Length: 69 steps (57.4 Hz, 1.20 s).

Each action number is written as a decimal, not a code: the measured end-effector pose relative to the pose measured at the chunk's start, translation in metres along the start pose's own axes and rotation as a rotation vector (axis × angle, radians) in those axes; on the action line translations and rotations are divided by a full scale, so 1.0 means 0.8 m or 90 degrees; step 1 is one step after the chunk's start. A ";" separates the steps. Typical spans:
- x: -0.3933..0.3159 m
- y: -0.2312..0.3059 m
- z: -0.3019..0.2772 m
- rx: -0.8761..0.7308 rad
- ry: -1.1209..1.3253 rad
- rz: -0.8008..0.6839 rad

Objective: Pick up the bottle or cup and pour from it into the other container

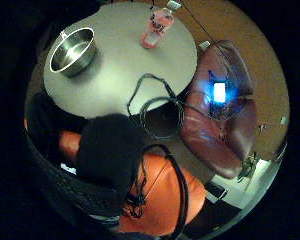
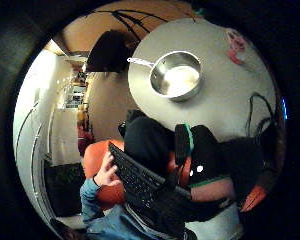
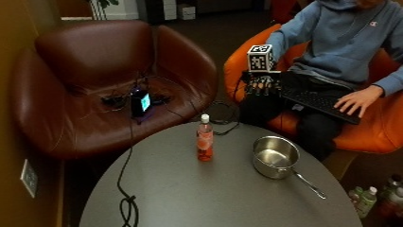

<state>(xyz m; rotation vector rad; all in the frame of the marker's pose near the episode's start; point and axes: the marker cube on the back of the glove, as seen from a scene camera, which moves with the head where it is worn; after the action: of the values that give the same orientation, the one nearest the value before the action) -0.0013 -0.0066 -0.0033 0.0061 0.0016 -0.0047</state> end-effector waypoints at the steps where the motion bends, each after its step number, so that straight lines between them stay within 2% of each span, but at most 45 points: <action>1: -0.001 -0.003 -0.002 0.001 0.000 -0.001; 9: -0.011 -0.043 -0.029 0.019 0.015 -0.010; 31: -0.036 -0.124 -0.100 -0.013 0.109 -0.009; 51: -0.062 -0.184 -0.118 -0.006 0.113 -0.020; 69: -0.082 -0.226 -0.104 -0.016 0.100 -0.036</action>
<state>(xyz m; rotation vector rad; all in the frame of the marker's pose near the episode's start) -0.0675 -0.1870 -0.0878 -0.0187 0.1591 -0.0600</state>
